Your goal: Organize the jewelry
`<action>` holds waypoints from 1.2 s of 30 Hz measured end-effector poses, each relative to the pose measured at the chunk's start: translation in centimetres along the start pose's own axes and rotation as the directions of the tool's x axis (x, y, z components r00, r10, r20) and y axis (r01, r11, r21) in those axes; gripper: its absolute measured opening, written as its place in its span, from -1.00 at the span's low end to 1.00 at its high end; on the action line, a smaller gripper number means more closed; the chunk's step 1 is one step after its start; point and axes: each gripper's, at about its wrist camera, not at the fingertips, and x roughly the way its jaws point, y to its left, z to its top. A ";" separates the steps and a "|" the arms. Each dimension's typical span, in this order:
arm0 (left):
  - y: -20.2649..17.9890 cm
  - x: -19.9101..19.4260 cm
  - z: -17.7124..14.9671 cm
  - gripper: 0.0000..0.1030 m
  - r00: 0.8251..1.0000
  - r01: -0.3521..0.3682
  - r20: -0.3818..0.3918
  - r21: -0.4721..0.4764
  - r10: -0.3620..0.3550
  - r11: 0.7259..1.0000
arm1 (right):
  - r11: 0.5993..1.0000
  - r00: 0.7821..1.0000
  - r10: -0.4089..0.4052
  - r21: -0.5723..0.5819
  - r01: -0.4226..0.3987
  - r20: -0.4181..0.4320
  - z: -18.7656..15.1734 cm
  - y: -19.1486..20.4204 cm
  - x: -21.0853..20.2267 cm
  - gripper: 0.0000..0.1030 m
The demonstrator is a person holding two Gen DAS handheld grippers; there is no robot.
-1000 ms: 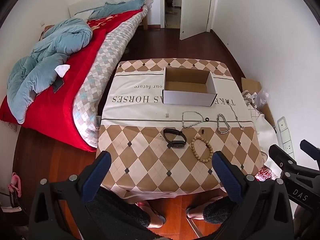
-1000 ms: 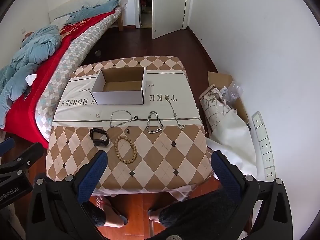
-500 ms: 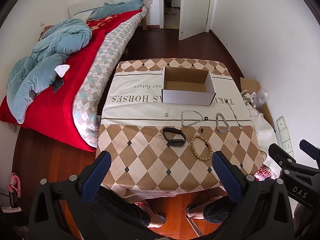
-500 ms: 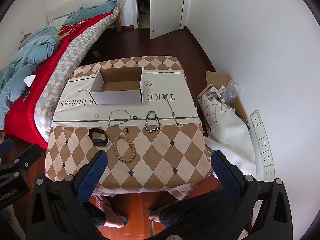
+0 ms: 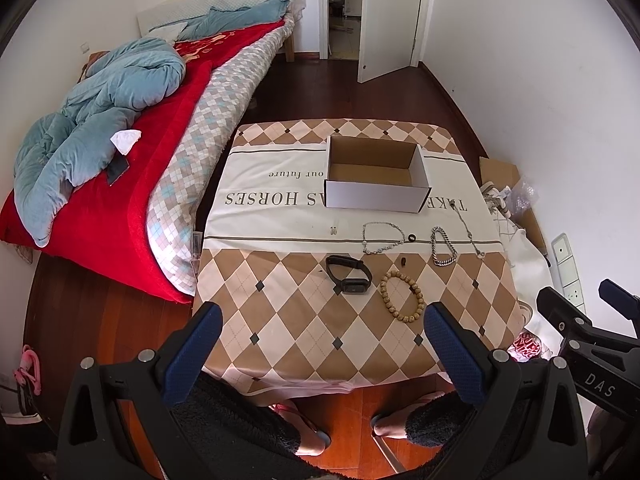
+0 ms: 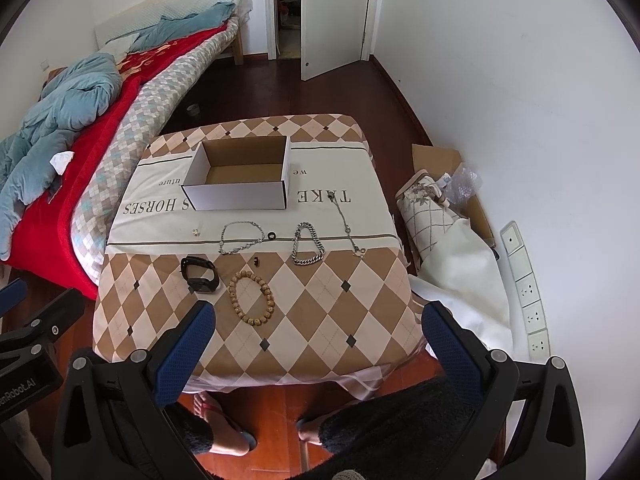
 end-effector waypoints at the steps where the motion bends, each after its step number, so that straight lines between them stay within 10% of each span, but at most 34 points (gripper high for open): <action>1: -0.1 -0.1 0.0 0.99 1.000 0.000 0.000 0.001 0.000 1.000 | 1.000 1.000 0.000 0.000 0.000 0.000 0.0 0.1 0.0 1.00; 36: -0.1 -1.0 0.5 0.99 1.000 0.000 0.018 0.004 -0.001 1.000 | 1.000 1.000 0.004 0.000 -0.004 0.007 0.0 0.0 -0.5 1.00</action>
